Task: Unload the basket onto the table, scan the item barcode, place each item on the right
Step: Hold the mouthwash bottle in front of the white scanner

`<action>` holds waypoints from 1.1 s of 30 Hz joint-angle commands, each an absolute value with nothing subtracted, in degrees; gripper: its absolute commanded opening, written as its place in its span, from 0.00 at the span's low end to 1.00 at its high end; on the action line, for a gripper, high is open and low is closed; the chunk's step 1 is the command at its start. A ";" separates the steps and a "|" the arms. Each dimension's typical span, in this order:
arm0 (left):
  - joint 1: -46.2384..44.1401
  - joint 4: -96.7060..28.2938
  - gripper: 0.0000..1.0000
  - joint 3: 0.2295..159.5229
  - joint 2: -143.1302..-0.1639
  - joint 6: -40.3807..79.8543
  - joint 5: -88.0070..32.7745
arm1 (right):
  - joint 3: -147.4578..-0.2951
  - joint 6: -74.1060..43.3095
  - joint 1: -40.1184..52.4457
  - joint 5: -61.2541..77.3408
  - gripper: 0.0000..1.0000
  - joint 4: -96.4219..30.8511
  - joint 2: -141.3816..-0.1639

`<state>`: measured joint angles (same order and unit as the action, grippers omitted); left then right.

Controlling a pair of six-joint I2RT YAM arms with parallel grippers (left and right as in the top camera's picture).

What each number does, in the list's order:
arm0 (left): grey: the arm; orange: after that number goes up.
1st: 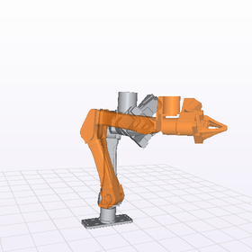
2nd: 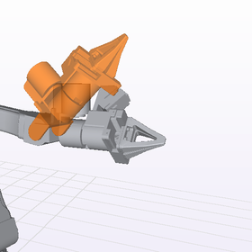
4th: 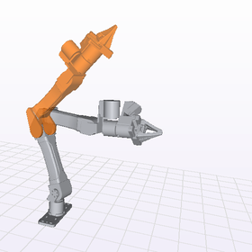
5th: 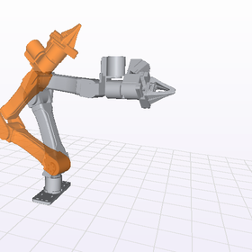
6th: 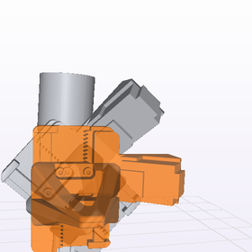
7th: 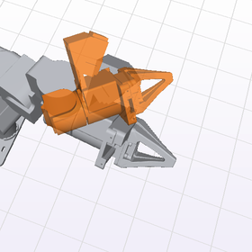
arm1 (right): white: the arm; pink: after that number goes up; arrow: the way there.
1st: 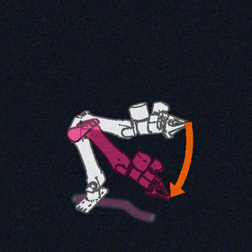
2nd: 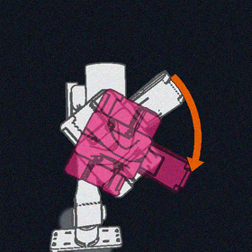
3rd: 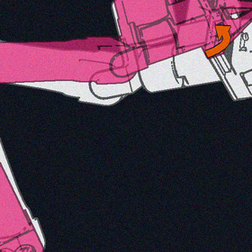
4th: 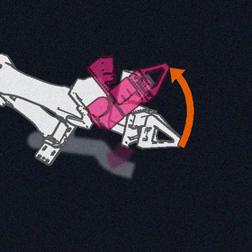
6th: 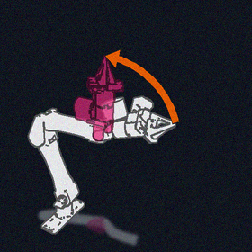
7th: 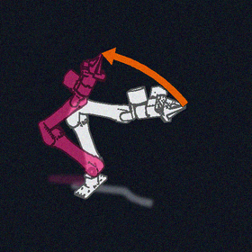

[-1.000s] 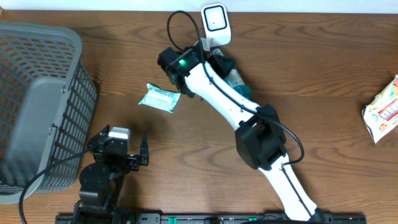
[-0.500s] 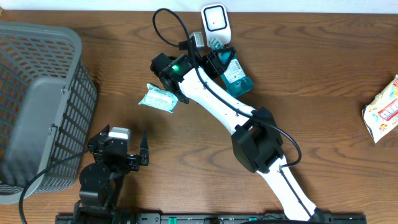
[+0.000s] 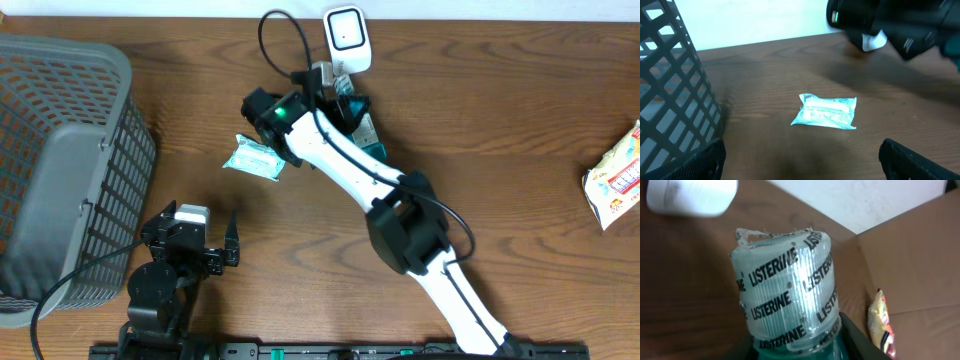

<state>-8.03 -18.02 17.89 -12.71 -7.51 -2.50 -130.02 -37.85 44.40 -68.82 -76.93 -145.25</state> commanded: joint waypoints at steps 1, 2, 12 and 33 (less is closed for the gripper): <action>-8.01 -17.96 0.98 17.82 -12.60 -7.46 -2.57 | -130.23 -33.54 45.12 -74.83 0.02 -77.49 -149.23; -8.01 -17.96 0.98 17.82 -12.60 -7.46 -2.57 | -130.23 -33.47 45.32 -75.33 0.01 -77.78 -149.77; -8.01 -17.96 0.98 17.82 -12.60 -7.46 -2.57 | -130.76 -32.12 46.76 -72.20 0.01 -78.26 -150.36; -8.01 -17.96 0.98 17.82 -12.60 -7.46 -2.57 | -131.46 -5.74 23.66 27.55 0.01 -54.33 -137.40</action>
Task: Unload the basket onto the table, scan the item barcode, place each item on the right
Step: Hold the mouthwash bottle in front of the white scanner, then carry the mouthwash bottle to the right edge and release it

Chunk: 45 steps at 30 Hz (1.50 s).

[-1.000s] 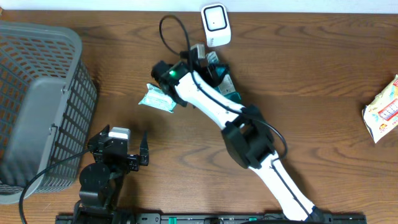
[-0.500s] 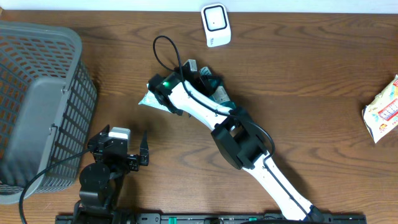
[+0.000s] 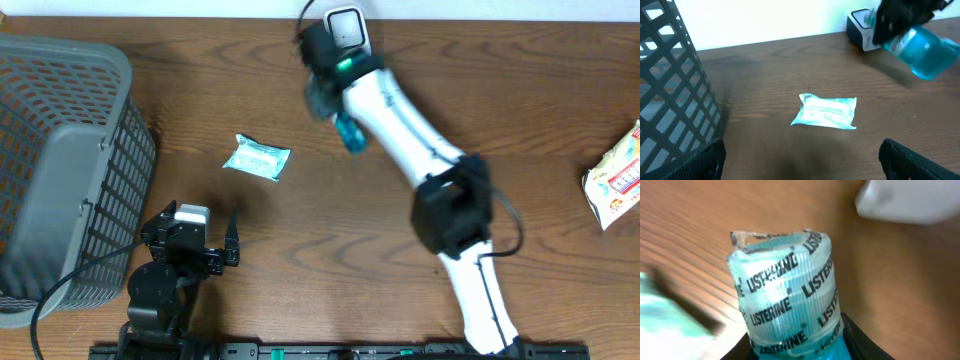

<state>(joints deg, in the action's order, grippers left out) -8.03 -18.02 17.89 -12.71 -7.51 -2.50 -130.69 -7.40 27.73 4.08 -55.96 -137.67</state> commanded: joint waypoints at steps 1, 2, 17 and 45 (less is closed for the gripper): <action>-8.01 -17.98 0.98 17.82 -12.60 -7.44 -2.57 | -131.46 -6.94 21.67 32.67 0.01 -51.64 -138.28; -8.01 -17.96 0.98 17.82 -12.60 -7.46 -2.57 | -131.46 -8.71 20.10 36.03 0.01 -49.01 -139.02; -8.01 -17.98 0.98 17.82 -12.60 -7.44 -2.57 | -131.46 -39.24 12.80 45.67 0.09 -1.28 -148.53; -8.01 -17.96 0.98 17.82 -12.60 -7.46 -2.57 | -131.57 -33.01 2.33 46.41 0.02 -6.26 -146.28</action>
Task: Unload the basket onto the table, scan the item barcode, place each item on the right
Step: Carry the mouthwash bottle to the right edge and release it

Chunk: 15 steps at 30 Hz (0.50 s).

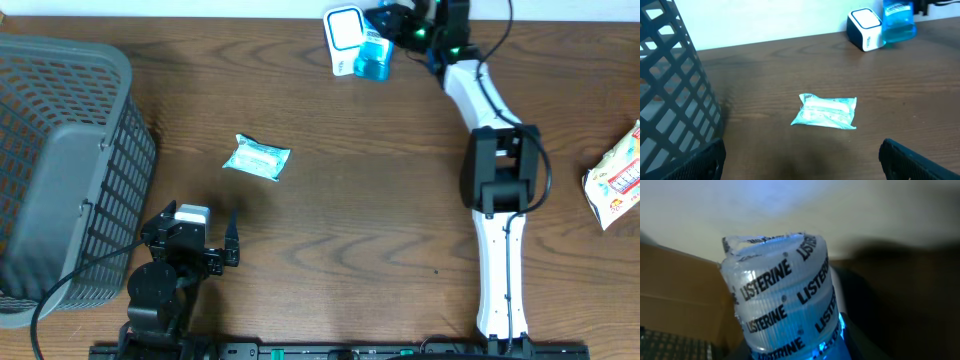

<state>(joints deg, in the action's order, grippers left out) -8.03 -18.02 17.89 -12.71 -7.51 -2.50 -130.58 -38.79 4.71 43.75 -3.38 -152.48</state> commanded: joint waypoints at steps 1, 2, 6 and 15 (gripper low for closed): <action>-8.01 -17.96 0.98 17.82 -12.60 -7.46 -2.57 | -131.57 -30.09 1.41 45.04 0.01 -10.22 -145.21; -8.01 -17.96 0.98 17.82 -12.60 -7.46 -2.57 | -131.57 -26.87 0.27 42.57 0.01 -15.20 -143.90; -8.01 -17.96 0.98 17.82 -12.60 -7.46 -2.57 | -131.57 -19.57 -3.77 30.09 0.01 -31.68 -140.16; -8.01 -17.96 0.98 17.82 -12.60 -7.46 -2.57 | -131.46 -14.90 -17.28 1.17 0.01 -54.02 -139.83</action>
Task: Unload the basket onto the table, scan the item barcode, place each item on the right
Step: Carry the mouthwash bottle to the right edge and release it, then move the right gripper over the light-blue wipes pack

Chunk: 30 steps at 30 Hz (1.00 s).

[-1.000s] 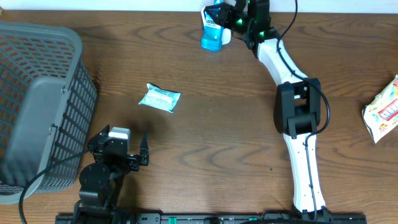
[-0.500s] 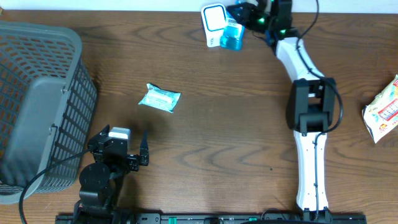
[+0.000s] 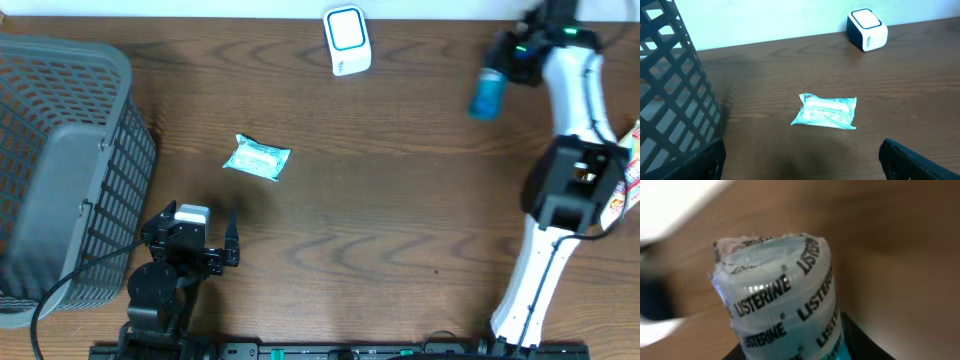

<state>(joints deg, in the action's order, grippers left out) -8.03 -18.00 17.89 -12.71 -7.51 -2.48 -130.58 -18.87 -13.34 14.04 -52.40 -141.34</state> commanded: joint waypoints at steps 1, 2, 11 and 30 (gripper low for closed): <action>-8.01 -17.96 0.98 17.82 -12.60 -7.46 -2.57 | -131.44 -13.69 -18.81 -1.26 0.05 -54.94 -139.92; -8.01 -17.96 0.98 17.82 -12.60 -7.44 -2.57 | -131.37 -12.80 -20.43 -4.16 0.12 -55.70 -140.11; -8.01 -17.98 0.98 17.82 -12.60 -7.44 -2.57 | -131.35 -12.40 -29.85 -9.26 0.90 -58.46 -140.29; -8.01 -17.96 0.98 17.82 -12.60 -7.44 -2.57 | -132.55 -13.69 -26.28 21.08 0.99 -60.42 -121.49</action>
<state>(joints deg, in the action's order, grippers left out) -8.03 -18.00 17.89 -12.71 -7.51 -2.50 -131.90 -13.06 -29.23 7.11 -59.48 -122.89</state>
